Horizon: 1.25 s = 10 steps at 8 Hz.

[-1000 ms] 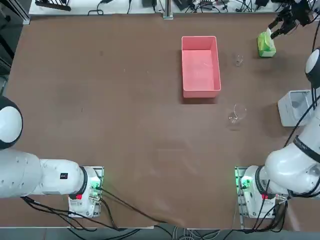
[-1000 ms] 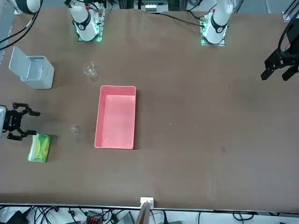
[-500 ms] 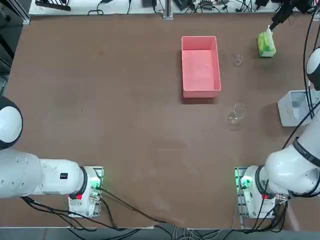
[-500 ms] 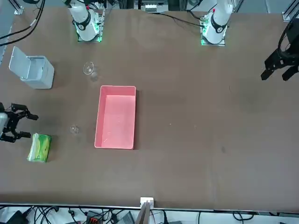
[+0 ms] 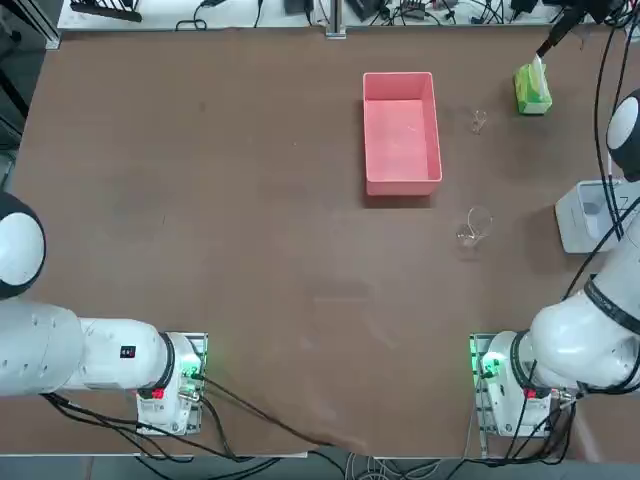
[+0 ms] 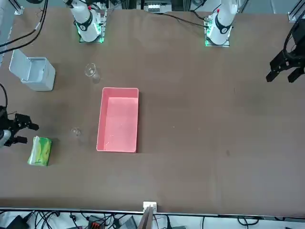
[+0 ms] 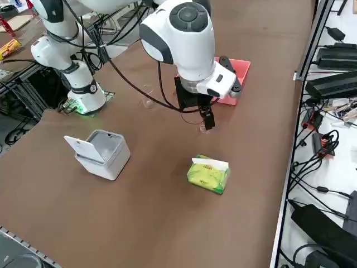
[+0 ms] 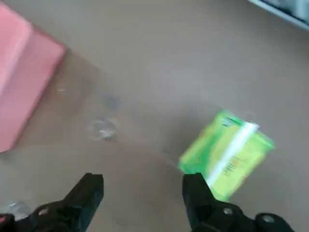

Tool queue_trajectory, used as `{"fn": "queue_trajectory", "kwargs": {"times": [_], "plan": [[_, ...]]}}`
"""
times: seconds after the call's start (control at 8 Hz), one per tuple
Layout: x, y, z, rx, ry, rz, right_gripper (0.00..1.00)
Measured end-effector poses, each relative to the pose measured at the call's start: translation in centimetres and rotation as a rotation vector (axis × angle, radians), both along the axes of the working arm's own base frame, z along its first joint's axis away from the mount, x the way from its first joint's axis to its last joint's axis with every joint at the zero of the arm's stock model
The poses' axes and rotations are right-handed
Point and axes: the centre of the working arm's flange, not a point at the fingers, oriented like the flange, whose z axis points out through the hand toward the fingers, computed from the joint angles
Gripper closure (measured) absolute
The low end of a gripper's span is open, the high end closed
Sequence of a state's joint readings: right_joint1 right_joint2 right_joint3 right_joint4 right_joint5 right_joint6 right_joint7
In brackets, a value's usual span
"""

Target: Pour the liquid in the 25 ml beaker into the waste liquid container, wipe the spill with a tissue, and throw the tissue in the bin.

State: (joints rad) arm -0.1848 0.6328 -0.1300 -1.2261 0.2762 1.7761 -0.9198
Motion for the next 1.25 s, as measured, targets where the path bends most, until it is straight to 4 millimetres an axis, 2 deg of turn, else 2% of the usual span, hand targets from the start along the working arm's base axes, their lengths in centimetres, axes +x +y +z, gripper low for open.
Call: {"fn": "queue_trajectory", "kwargs": {"times": [0.25, 0.5, 0.75, 1.25], "plan": [[0.8, -0.9, -1.1, -0.093, -0.038, -0.084, 0.00], [1.3, -2.1, -4.5, -0.121, -0.032, -0.180, 0.00], [1.8, -2.8, -7.1, -0.135, -0.045, -0.258, 0.00], [1.9, -4.7, -12.7, -0.159, -0.042, -0.306, 0.01]]}}
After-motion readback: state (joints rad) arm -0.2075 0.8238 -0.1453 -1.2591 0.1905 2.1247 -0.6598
